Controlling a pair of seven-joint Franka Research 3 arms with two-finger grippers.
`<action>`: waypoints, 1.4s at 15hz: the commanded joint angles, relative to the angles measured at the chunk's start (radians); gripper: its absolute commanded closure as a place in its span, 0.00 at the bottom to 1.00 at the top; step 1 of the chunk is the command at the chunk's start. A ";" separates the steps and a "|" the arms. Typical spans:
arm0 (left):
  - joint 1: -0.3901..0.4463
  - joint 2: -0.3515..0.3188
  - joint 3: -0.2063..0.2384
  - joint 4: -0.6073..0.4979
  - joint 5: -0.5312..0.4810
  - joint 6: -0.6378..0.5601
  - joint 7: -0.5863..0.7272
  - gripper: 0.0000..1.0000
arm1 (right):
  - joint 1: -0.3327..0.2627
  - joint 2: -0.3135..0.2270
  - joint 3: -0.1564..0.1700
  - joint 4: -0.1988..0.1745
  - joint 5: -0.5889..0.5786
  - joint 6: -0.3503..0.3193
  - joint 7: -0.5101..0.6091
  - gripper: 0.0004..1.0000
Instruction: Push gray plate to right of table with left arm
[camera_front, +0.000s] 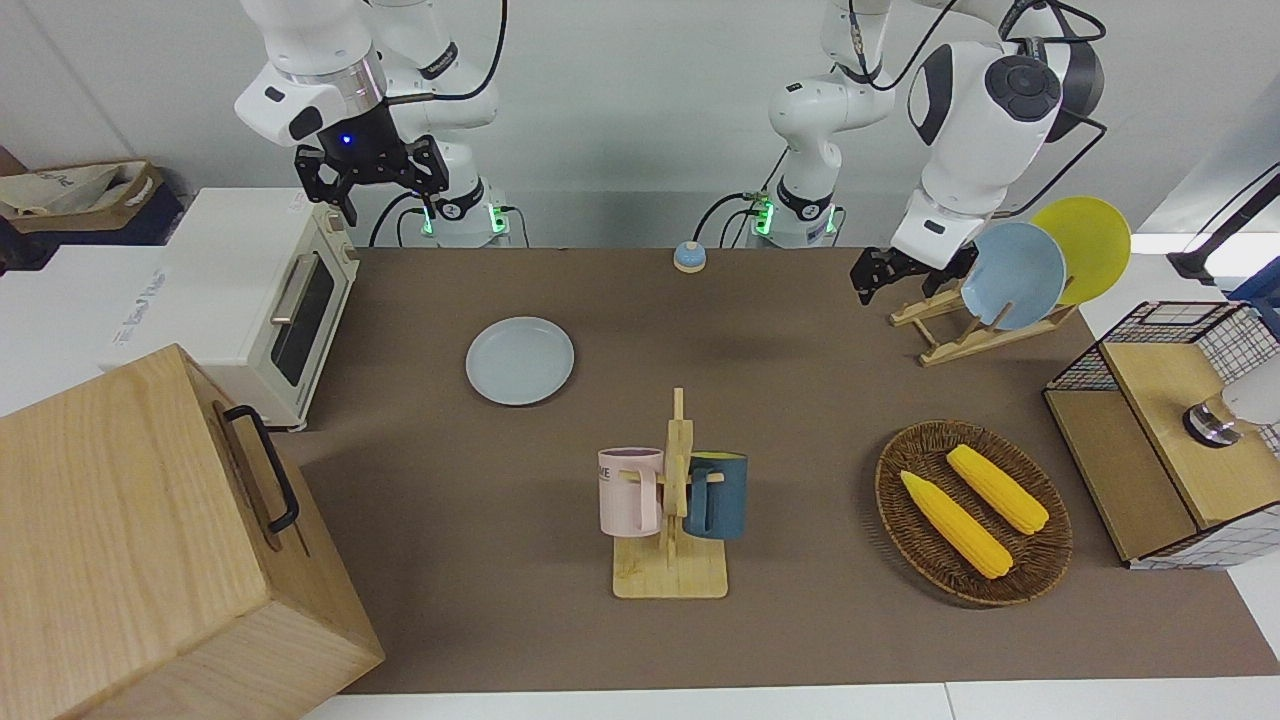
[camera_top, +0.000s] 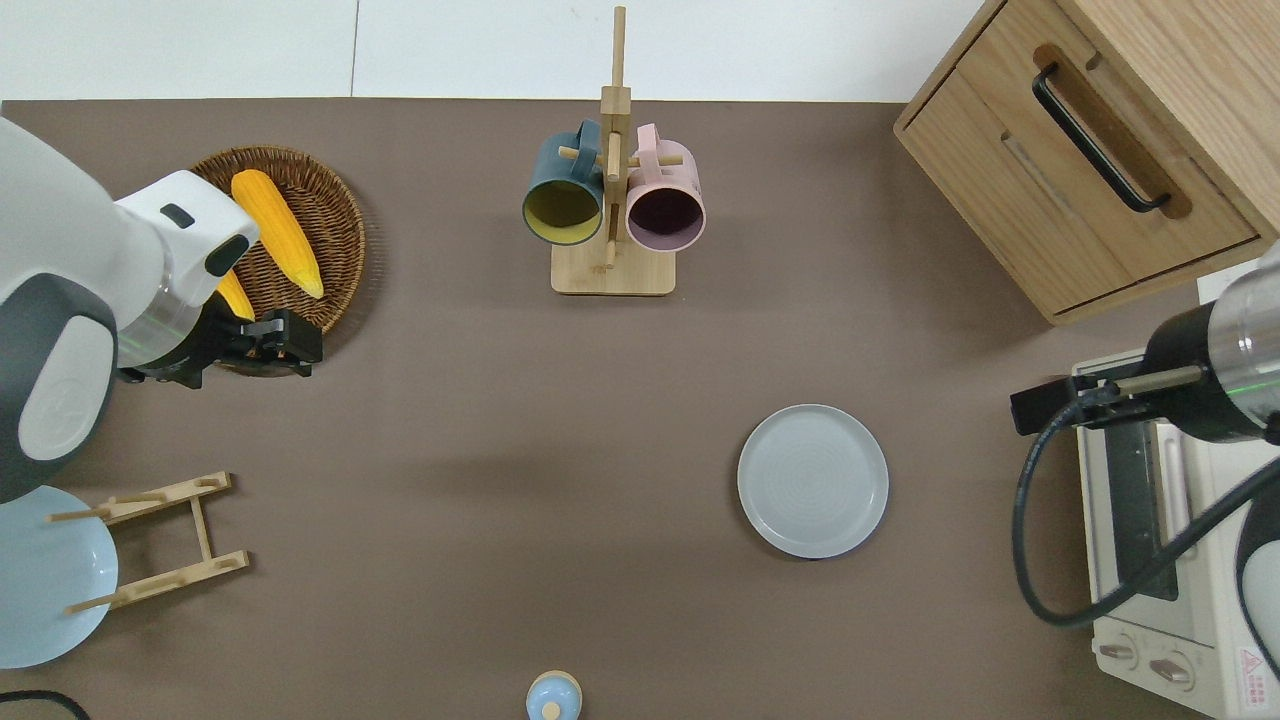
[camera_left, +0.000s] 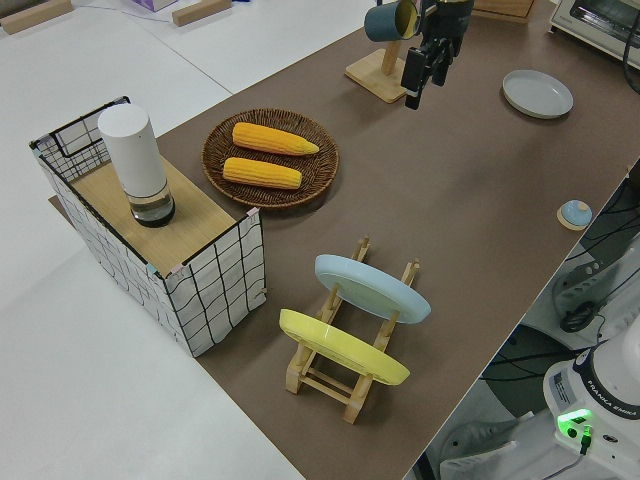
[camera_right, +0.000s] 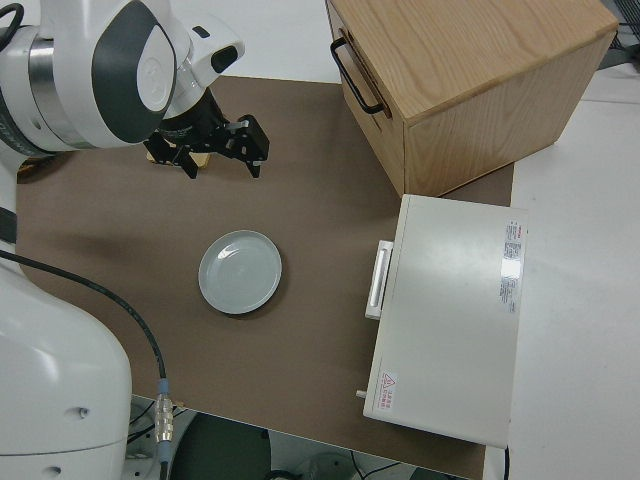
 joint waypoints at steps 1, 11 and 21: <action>0.017 -0.258 0.044 -0.286 -0.099 0.110 0.114 0.01 | -0.020 -0.003 0.015 0.008 0.010 -0.014 0.001 0.02; 0.011 -0.279 0.067 -0.256 -0.143 0.112 0.011 0.00 | -0.020 -0.003 0.013 0.008 0.010 -0.016 0.002 0.02; 0.002 -0.277 0.051 -0.256 -0.129 0.064 -0.017 0.00 | -0.020 -0.003 0.013 0.008 0.010 -0.014 0.001 0.02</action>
